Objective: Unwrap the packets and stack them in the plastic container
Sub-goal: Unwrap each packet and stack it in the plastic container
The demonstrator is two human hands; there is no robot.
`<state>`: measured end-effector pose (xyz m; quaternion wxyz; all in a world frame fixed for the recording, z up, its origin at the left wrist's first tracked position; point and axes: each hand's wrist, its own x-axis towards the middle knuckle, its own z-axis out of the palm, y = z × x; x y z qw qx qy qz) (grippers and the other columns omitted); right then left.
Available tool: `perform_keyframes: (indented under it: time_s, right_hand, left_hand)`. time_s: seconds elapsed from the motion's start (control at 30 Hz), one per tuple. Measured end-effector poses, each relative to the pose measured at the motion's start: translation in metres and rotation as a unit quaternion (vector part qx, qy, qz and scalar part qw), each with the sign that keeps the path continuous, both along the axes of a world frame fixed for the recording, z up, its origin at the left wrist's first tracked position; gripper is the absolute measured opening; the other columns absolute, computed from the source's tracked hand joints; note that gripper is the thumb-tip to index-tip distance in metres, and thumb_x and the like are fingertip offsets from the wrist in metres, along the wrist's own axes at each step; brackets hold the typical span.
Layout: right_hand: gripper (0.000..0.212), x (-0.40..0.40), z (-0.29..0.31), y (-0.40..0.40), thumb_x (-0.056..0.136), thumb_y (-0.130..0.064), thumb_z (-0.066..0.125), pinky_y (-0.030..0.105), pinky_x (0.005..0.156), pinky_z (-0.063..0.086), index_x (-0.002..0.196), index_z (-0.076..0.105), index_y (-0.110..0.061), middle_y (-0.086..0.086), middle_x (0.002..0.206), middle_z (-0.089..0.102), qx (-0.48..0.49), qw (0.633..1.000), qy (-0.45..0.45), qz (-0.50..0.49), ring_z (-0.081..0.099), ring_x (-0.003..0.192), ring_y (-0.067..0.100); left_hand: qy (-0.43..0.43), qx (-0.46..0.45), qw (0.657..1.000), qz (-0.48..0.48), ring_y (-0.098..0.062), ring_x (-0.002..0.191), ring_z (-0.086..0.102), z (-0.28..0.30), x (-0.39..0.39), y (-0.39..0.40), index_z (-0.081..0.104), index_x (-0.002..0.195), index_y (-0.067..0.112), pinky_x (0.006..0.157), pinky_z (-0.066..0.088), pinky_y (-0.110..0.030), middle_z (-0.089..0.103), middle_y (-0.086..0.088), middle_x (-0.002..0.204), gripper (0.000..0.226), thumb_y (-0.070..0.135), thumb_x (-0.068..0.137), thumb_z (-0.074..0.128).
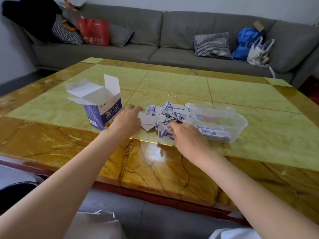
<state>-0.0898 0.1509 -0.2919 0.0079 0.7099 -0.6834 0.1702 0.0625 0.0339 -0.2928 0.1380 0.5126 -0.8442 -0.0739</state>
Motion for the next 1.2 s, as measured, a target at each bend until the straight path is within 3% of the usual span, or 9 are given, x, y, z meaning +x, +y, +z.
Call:
perform_keyframes:
  time_s: [0.1, 0.2, 0.4, 0.53, 0.73, 0.87, 0.93, 1.03, 1.2]
  right_hand:
    - [0.022, 0.002, -0.008, -0.004, 0.092, 0.000, 0.046, 0.032, 0.080, 0.049, 0.100, 0.061, -0.012, 0.001, 0.101, 0.063, 0.014, 1.000, 0.018, 0.016, 0.051, 0.093, 0.016]
    - [0.018, 0.004, -0.009, -0.008, 0.093, -0.009, 0.049, 0.030, 0.089, 0.045, 0.105, 0.062, -0.011, 0.000, 0.114, 0.055, 0.016, 0.999, -0.001, 0.043, 0.044, 0.108, 0.015]
    - [0.017, 0.009, -0.008, -0.023, 0.091, -0.005, 0.048, 0.034, 0.113, 0.024, 0.102, 0.060, -0.009, -0.001, 0.151, 0.027, 0.048, 0.993, 0.027, 0.103, 0.019, 0.140, 0.018]
    - [0.017, 0.012, -0.006, -0.030, 0.091, -0.008, 0.047, 0.032, 0.092, 0.041, 0.107, 0.052, -0.011, 0.005, 0.121, 0.056, 0.160, 0.982, -0.017, 0.098, 0.050, 0.115, 0.025]
    - [0.022, 0.005, 0.000, -0.033, 0.088, -0.007, 0.051, 0.036, 0.094, 0.044, 0.109, 0.057, -0.012, 0.002, 0.116, 0.055, 0.190, 0.978, 0.021, 0.080, 0.052, 0.109, 0.020]
    - [0.015, -0.004, 0.006, -0.027, 0.086, -0.003, 0.051, 0.033, 0.094, 0.042, 0.092, 0.058, -0.014, 0.001, 0.114, 0.054, 0.189, 0.978, 0.057, 0.074, 0.049, 0.108, 0.019]
    - [0.010, -0.001, 0.009, -0.024, 0.088, -0.006, 0.052, 0.030, 0.089, 0.043, 0.091, 0.060, -0.011, 0.003, 0.110, 0.057, 0.167, 0.984, 0.004, 0.068, 0.052, 0.105, 0.020]
    - [0.016, 0.008, 0.014, -0.023, 0.089, -0.015, 0.056, 0.032, 0.081, 0.043, 0.093, 0.065, -0.003, 0.010, 0.101, 0.065, 0.122, 0.980, -0.156, 0.024, 0.058, 0.097, 0.023]
    - [0.015, 0.019, 0.004, -0.028, 0.089, -0.017, 0.059, 0.039, 0.088, 0.047, 0.095, 0.068, -0.007, 0.012, 0.097, 0.068, 0.170, 0.912, -0.371, -0.049, 0.062, 0.090, 0.024]
  left_hand:
    - [-0.133, 0.043, 0.990, -0.003, -0.034, 0.126, 0.041, -0.015, 0.000, -0.009, 0.031, 0.140, 0.020, 0.099, 0.040, -0.042, 0.037, -0.017, 0.141, 0.044, 0.019, 0.097, 0.035]
    - [-0.120, 0.039, 0.992, -0.023, -0.030, 0.111, 0.053, -0.012, -0.002, -0.010, 0.041, 0.133, 0.019, 0.083, 0.045, -0.033, 0.049, -0.013, 0.128, 0.038, 0.019, 0.095, 0.040]
    - [-0.095, 0.064, 0.989, -0.098, -0.014, 0.090, 0.055, 0.004, 0.019, 0.000, 0.063, 0.107, 0.021, 0.076, 0.043, -0.024, 0.063, 0.001, 0.109, 0.023, 0.025, 0.084, 0.062]
    - [-0.038, 0.118, 0.982, -0.143, -0.008, 0.092, 0.056, 0.006, 0.038, 0.012, 0.066, 0.106, 0.021, 0.081, 0.043, -0.019, 0.064, 0.006, 0.111, 0.027, 0.030, 0.081, 0.068]
    - [0.092, 0.128, 0.981, -0.112, -0.008, 0.100, 0.061, 0.006, 0.046, 0.016, 0.061, 0.112, 0.020, 0.086, 0.050, -0.024, 0.059, 0.001, 0.121, 0.027, 0.019, 0.085, 0.063]
    - [-0.076, 0.119, 0.984, -0.110, -0.024, 0.130, 0.039, 0.001, 0.033, 0.013, 0.044, 0.132, 0.033, 0.104, 0.035, -0.039, 0.030, 0.002, 0.148, 0.046, 0.029, 0.088, 0.058]
    - [-0.121, 0.124, 0.980, -0.102, -0.027, 0.126, 0.040, -0.001, 0.026, 0.011, 0.047, 0.125, 0.035, 0.102, 0.035, -0.040, 0.034, 0.002, 0.145, 0.039, 0.035, 0.088, 0.057]
    - [-0.039, 0.138, 0.985, -0.090, -0.017, 0.098, 0.053, -0.002, 0.021, 0.007, 0.052, 0.112, 0.021, 0.077, 0.042, -0.023, 0.051, -0.003, 0.123, 0.033, 0.031, 0.083, 0.065]
    - [0.066, 0.167, 0.981, -0.069, -0.013, 0.084, 0.054, -0.004, 0.015, 0.013, 0.049, 0.096, 0.017, 0.056, 0.038, -0.013, 0.057, 0.000, 0.100, 0.033, 0.034, 0.077, 0.071]
